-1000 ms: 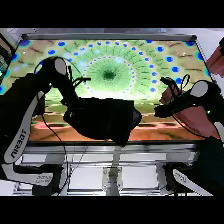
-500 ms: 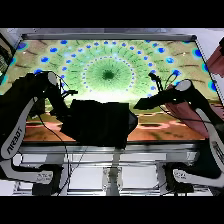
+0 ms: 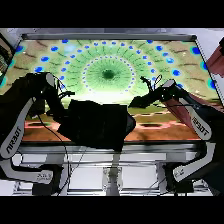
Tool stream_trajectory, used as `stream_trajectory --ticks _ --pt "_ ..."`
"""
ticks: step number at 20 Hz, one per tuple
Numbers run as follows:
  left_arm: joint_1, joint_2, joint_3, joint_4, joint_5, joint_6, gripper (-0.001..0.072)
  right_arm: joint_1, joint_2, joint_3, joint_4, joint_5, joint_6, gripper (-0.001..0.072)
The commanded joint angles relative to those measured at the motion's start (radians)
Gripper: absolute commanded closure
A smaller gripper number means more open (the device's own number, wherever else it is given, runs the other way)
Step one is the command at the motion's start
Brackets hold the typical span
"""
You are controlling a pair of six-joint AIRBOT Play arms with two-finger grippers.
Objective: Fold the clothes and pants, and hang the long-sleeved shirts on hangers.
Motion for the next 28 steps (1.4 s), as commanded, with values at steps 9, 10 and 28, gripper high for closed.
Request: stream_trajectory --ticks 9,10,28 --pt "0.002 0.001 0.000 0.002 -0.002 0.008 0.0694 0.099 -0.038 0.011 0.043 0.023 -0.109 0.0279" --pt "0.002 0.001 0.000 0.002 -0.002 0.008 0.0694 0.105 -0.038 0.011 0.043 0.024 -0.109 0.0279" --pt "0.087 0.039 0.003 -0.147 0.034 0.125 0.0553 0.134 -0.016 0.190 -0.146 0.241 0.057 0.0695"
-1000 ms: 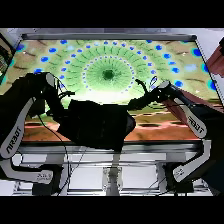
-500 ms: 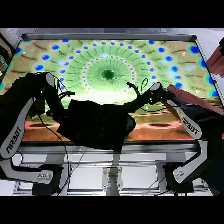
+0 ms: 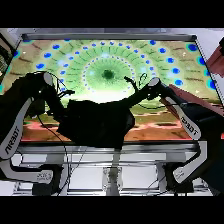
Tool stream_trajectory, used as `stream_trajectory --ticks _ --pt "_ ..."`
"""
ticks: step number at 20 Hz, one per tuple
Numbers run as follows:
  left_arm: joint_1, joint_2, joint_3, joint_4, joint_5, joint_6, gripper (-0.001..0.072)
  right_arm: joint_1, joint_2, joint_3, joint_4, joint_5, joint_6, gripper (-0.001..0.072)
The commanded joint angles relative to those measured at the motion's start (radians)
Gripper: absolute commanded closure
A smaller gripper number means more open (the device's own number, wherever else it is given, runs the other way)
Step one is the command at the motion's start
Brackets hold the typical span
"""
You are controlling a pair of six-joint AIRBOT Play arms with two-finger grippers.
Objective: Fold the clothes and pants, and hang the long-sleeved shirts on hangers.
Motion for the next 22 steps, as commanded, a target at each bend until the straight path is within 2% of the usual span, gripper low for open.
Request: stream_trajectory --ticks 1,2,3,5,9,13,15,17,19,22 --pt "0.093 0.036 0.004 -0.125 0.027 0.042 0.0406 -0.022 0.045 0.045 -0.252 0.155 0.123 0.0695" --pt "0.146 0.051 0.004 -0.191 0.040 0.042 0.0310 -0.017 0.060 0.035 -0.317 0.159 0.150 0.0695" --pt "0.209 0.066 0.003 -0.275 0.053 0.041 0.0292 -0.011 0.072 0.018 -0.341 0.162 0.153 0.0695" --pt "0.327 0.080 0.003 -0.407 0.070 0.036 0.0294 -0.002 0.099 -0.039 -0.340 0.164 0.153 0.0695" --pt "0.438 0.082 0.002 -0.429 0.087 0.004 0.0293 0.041 0.186 -0.200 -0.343 0.159 0.149 0.0695" --pt "0.371 0.047 0.002 -0.431 0.232 0.004 0.0287 0.100 0.280 -0.309 -0.347 0.106 0.148 0.0695" --pt "0.304 -0.003 0.002 -0.438 0.261 0.004 0.0219 0.112 0.329 -0.301 -0.343 0.025 0.146 0.0695" --pt "0.247 -0.051 0.002 -0.462 0.298 0.004 0.0211 0.111 0.409 -0.239 -0.358 -0.118 0.143 0.0696" --pt "0.218 -0.081 0.002 -0.505 0.352 0.003 0.0210 0.111 0.497 -0.132 -0.366 -0.218 0.077 0.0695" --pt "0.212 -0.091 0.002 -0.539 0.401 0.000 0.0210 0.111 0.631 0.047 -0.380 -0.248 -0.028 0.0695"
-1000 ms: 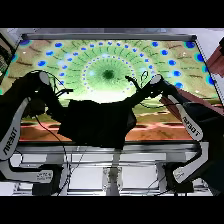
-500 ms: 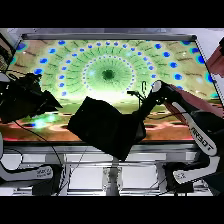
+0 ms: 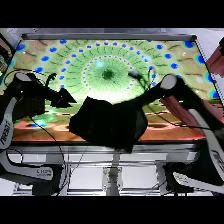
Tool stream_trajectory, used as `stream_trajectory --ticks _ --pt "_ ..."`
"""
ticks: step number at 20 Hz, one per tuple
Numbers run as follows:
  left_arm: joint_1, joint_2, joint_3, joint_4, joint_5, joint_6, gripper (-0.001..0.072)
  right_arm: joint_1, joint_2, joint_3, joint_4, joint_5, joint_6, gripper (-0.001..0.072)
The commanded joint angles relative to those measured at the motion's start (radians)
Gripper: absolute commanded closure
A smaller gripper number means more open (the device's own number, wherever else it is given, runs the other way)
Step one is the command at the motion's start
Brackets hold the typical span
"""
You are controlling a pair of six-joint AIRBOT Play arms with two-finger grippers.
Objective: Fold the clothes and pants, and hang the long-sleeved shirts on hangers.
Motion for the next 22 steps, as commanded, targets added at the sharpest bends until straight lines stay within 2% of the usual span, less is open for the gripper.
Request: stream_trajectory --ticks 1,4,6,8,9,10,13,17,22 --pt "-0.022 -0.023 0.000 -0.041 0.068 -0.004 0.0210 0.002 0.154 0.182 -0.027 -0.060 -0.116 0.0695" --pt "-0.023 -0.023 0.000 -0.067 0.068 -0.003 0.0210 0.002 0.231 0.232 -0.041 0.100 -0.130 0.0695" --pt "-0.027 -0.023 0.000 -0.116 0.068 -0.002 0.0203 0.002 0.234 0.230 -0.067 0.239 -0.082 0.0695" --pt "-0.050 -0.023 -0.001 -0.132 0.068 0.000 0.0184 0.002 0.224 0.199 -0.087 0.317 -0.048 0.0695" --pt "-0.069 -0.023 -0.003 -0.129 0.066 0.001 0.0125 0.002 0.222 0.169 -0.099 0.319 -0.043 0.0695" --pt "-0.092 -0.023 -0.008 -0.130 0.063 0.005 0.0114 0.002 0.220 0.137 -0.111 0.302 -0.043 0.0694" --pt "-0.144 -0.023 -0.023 -0.130 0.005 0.051 0.0114 0.002 0.220 0.077 -0.153 0.204 -0.043 0.0695" --pt "-0.165 -0.023 -0.089 -0.128 -0.123 0.062 0.0114 0.002 0.206 0.074 -0.193 0.161 -0.023 0.0695" --pt "-0.163 -0.023 -0.266 -0.150 -0.046 0.118 0.0115 0.002 0.200 0.074 -0.195 0.163 -0.013 0.0695"
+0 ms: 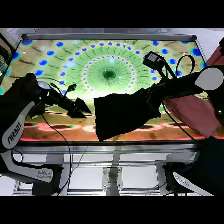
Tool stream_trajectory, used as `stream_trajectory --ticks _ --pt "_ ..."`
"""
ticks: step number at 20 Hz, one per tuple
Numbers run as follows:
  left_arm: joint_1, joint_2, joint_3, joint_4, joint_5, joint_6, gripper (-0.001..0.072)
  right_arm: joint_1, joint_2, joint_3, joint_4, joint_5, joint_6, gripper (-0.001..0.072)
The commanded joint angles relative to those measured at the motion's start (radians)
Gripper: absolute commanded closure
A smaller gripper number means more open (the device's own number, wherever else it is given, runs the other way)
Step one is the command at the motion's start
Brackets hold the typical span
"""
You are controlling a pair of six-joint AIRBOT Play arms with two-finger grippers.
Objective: Fold the clothes and pants, and hang the long-sleeved shirts on hangers.
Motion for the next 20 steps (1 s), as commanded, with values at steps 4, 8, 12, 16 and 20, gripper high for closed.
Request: stream_trajectory --ticks 4,8,12,16,20 --pt "-0.024 0.000 -0.135 -0.082 0.133 0.053 0.0116 0.001 -0.003 -0.003 -0.008 -0.007 0.025 0.0695" --pt "-0.061 0.000 -0.138 -0.081 0.207 -0.003 0.0115 0.001 -0.003 -0.003 0.002 -0.006 0.025 0.0695" --pt "-0.073 0.000 -0.138 -0.061 0.255 -0.099 0.0116 0.002 -0.003 -0.003 0.005 -0.006 0.025 0.0695" --pt "-0.101 0.000 -0.138 0.035 0.300 -0.192 0.0116 0.002 -0.003 -0.003 0.005 -0.006 0.025 0.0695" --pt "-0.162 0.000 -0.138 0.016 0.400 -0.198 0.0113 0.002 -0.003 -0.003 0.005 -0.006 0.025 0.0695"
